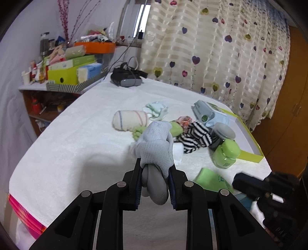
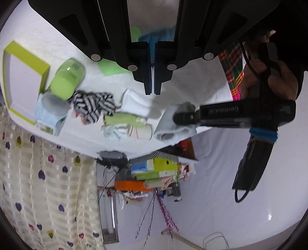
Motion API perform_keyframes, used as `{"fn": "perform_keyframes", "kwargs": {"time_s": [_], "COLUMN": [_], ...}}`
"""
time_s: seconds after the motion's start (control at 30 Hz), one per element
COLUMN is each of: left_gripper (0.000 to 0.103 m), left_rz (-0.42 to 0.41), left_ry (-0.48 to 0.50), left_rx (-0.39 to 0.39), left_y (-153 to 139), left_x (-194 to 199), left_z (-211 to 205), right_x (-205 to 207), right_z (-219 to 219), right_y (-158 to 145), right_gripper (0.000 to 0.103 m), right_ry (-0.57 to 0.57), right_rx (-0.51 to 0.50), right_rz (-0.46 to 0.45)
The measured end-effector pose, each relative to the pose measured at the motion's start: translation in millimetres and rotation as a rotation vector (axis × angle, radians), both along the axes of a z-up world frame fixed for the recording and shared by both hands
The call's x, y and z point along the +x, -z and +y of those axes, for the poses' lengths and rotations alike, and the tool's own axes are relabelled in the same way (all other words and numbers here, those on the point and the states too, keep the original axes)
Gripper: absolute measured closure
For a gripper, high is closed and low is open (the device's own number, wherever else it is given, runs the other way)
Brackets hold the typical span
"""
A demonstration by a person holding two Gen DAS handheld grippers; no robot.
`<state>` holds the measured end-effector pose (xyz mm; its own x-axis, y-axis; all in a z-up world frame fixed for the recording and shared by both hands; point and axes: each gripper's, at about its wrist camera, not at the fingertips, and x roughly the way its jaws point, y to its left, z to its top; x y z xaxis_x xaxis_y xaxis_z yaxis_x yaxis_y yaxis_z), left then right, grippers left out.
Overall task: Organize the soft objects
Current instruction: 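Lift and carry the sock and mask in both tools toward the yellow-green box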
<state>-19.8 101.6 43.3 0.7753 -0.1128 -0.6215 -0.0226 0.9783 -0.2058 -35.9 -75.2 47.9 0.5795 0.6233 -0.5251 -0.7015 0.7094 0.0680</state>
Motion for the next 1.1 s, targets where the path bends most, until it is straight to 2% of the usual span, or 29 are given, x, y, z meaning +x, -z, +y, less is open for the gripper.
{"fn": "perform_keyframes", "kwargs": {"time_s": [0.13, 0.57, 0.7, 0.9, 1.0, 1.03, 1.07, 1.1], "left_gripper": [0.081, 0.081, 0.081, 0.081, 0.081, 0.081, 0.081, 0.081], "left_rz": [-0.008, -0.019, -0.008, 0.008, 0.011, 0.014, 0.017, 0.02], "left_ry": [0.017, 0.082, 0.095, 0.103, 0.105, 0.106, 0.107, 0.108], "left_rx": [0.006, 0.013, 0.006, 0.005, 0.006, 0.005, 0.005, 0.005], "left_y": [-5.4, -11.2, -7.3, -0.2, 1.3, 2.6, 3.8, 5.1], "left_x": [3.2, 13.9, 15.7, 19.8, 21.3, 21.9, 23.2, 23.3], "left_z": [-8.6, -34.9, -39.2, -40.2, -40.5, -41.0, -41.4, -41.7], "right_x": [2.7, 5.1, 3.7, 5.5, -1.8, -2.8, -3.4, -4.9], "right_z": [-6.7, -47.2, -52.1, -85.1, -91.4, -91.0, -90.5, -89.9], "right_y": [-12.3, -32.4, -17.4, 25.3, 39.4, 42.9, 45.4, 48.5], "right_gripper": [0.101, 0.101, 0.101, 0.099, 0.073, 0.054, 0.047, 0.045], "right_ry": [0.013, 0.081, 0.091, 0.158, 0.133, 0.121, 0.114, 0.104], "right_rx": [0.007, 0.04, 0.019, -0.033, -0.066, -0.08, -0.091, -0.103], "right_rz": [-0.036, -0.061, -0.026, 0.125, 0.158, 0.168, 0.175, 0.177]}}
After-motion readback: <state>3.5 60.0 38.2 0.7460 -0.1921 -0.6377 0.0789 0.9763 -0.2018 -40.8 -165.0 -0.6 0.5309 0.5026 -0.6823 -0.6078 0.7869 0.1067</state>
